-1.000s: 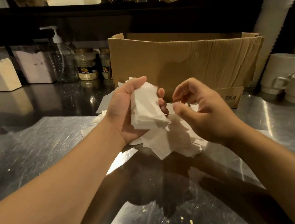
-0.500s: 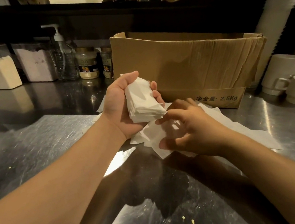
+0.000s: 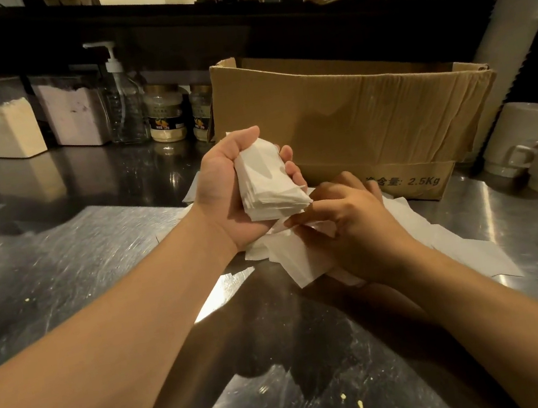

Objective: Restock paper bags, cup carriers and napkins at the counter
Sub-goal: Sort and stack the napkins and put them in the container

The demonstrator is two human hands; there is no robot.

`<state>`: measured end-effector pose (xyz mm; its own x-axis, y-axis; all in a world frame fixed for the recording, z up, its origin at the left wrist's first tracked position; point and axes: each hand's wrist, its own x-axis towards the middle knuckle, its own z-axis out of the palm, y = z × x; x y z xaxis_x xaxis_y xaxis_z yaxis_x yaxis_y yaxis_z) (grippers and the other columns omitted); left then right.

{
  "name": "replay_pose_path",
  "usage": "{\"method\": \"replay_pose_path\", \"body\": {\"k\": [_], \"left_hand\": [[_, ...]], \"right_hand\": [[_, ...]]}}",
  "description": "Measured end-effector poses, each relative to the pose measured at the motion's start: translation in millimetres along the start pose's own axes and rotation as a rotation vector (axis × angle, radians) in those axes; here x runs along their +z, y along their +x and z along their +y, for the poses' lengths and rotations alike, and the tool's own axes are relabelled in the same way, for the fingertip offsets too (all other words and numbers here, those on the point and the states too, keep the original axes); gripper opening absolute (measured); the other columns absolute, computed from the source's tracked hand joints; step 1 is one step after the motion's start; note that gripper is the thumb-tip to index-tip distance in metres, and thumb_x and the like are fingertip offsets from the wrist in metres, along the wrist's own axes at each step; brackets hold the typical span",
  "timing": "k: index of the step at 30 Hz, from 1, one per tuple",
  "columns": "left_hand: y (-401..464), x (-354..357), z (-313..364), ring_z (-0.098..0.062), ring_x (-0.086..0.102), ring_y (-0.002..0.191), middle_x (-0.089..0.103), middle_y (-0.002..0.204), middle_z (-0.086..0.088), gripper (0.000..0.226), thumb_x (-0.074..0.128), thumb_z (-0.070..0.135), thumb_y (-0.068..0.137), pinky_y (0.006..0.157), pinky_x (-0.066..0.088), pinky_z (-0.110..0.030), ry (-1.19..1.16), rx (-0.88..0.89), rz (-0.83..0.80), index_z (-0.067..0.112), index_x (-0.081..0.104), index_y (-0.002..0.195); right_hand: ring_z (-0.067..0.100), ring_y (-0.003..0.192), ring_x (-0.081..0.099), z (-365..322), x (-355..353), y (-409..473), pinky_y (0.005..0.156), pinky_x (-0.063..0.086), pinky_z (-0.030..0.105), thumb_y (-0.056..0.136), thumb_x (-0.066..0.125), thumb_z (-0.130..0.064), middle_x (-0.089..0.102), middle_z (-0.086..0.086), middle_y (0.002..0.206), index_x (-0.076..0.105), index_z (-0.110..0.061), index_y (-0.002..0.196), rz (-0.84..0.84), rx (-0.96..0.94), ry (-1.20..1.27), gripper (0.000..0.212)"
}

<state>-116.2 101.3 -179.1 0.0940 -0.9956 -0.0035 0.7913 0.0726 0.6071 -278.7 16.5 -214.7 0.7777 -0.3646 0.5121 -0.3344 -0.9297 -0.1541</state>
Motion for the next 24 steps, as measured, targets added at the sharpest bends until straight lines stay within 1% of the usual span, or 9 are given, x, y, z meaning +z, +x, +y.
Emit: {"method": "replay_pose_path", "body": {"k": [3,6,8,10,13,15,18,21,24], "left_hand": [[0,-1,0,-0.019,0.055,0.079,0.058,0.092,-0.009,0.045,0.065,0.036,0.082,0.078,0.051,-0.032,0.003,-0.003,-0.009,0.01,0.053,0.117],[1,-1,0,-0.019,0.055,0.078,0.058,0.092,-0.009,0.045,0.064,0.036,0.083,0.077,0.051,-0.033,0.01,0.006,0.0,0.01,0.054,0.117],[0,0,0,-0.019,0.055,0.077,0.059,0.092,-0.009,0.043,0.064,0.036,0.084,0.079,0.05,-0.033,0.012,0.018,0.011,0.009,0.055,0.116],[0,0,0,-0.019,0.055,0.078,0.059,0.093,-0.009,0.042,0.064,0.035,0.084,0.08,0.049,-0.033,0.005,0.022,0.015,0.009,0.055,0.115],[1,0,0,-0.019,0.055,0.078,0.059,0.093,-0.009,0.042,0.064,0.035,0.083,0.079,0.05,-0.033,0.001,0.018,0.017,0.01,0.055,0.115],[1,0,0,-0.019,0.056,0.077,0.059,0.093,-0.009,0.042,0.064,0.034,0.083,0.079,0.05,-0.034,-0.005,0.027,0.019,0.01,0.055,0.116],[2,0,-1,-0.019,0.057,0.076,0.06,0.093,-0.009,0.041,0.064,0.034,0.082,0.079,0.051,-0.034,0.004,0.036,0.032,0.011,0.055,0.115],[2,0,-1,-0.019,0.057,0.076,0.06,0.093,-0.009,0.042,0.064,0.035,0.082,0.079,0.051,-0.033,0.011,0.032,0.033,0.011,0.055,0.116],[3,-1,-1,-0.019,0.057,0.076,0.06,0.092,-0.009,0.044,0.064,0.035,0.083,0.078,0.052,-0.033,0.019,0.026,0.032,0.011,0.054,0.118]], "right_hand": [[0.011,0.1,0.037,5,-7,-2,0.085,0.024,0.042,0.087,0.078,-0.031,0.069,-0.012,0.105,0.079,-0.035,0.102,0.045,-0.09,-0.072,0.015],[0.012,0.097,0.044,5,-16,-3,0.087,0.028,0.044,0.086,0.078,-0.031,0.069,-0.014,0.098,0.079,-0.034,0.102,-0.048,-0.134,-0.109,0.016],[0.012,0.103,0.045,3,-21,-4,0.092,0.029,0.043,0.088,0.075,-0.036,0.068,-0.017,0.104,0.077,-0.037,0.107,-0.148,-0.151,-0.132,0.019],[0.009,0.112,0.039,1,-25,-3,0.095,0.025,0.037,0.089,0.072,-0.042,0.061,-0.022,0.116,0.073,-0.043,0.114,-0.257,-0.15,-0.148,0.025],[0.007,0.124,0.022,1,-31,-3,0.107,0.018,0.034,0.085,0.075,-0.047,0.04,-0.025,0.129,0.06,-0.052,0.128,-0.418,-0.065,-0.119,0.045],[0.005,0.125,0.02,2,-35,-3,0.114,0.019,0.037,0.084,0.077,-0.044,0.035,-0.026,0.133,0.053,-0.055,0.132,-0.481,0.008,-0.046,0.055],[0.002,0.123,0.025,2,-37,-2,0.115,0.028,0.04,0.085,0.077,-0.04,0.035,-0.03,0.133,0.049,-0.056,0.135,-0.548,0.071,0.024,0.06],[0.006,0.13,0.026,1,-35,-1,0.114,0.025,0.036,0.085,0.077,-0.036,0.036,-0.024,0.144,0.047,-0.055,0.139,-0.547,0.015,-0.061,0.064],[0.009,0.134,0.026,1,-33,-1,0.111,0.025,0.033,0.087,0.073,-0.028,0.035,-0.021,0.148,0.046,-0.052,0.141,-0.543,-0.015,-0.088,0.064]]}}
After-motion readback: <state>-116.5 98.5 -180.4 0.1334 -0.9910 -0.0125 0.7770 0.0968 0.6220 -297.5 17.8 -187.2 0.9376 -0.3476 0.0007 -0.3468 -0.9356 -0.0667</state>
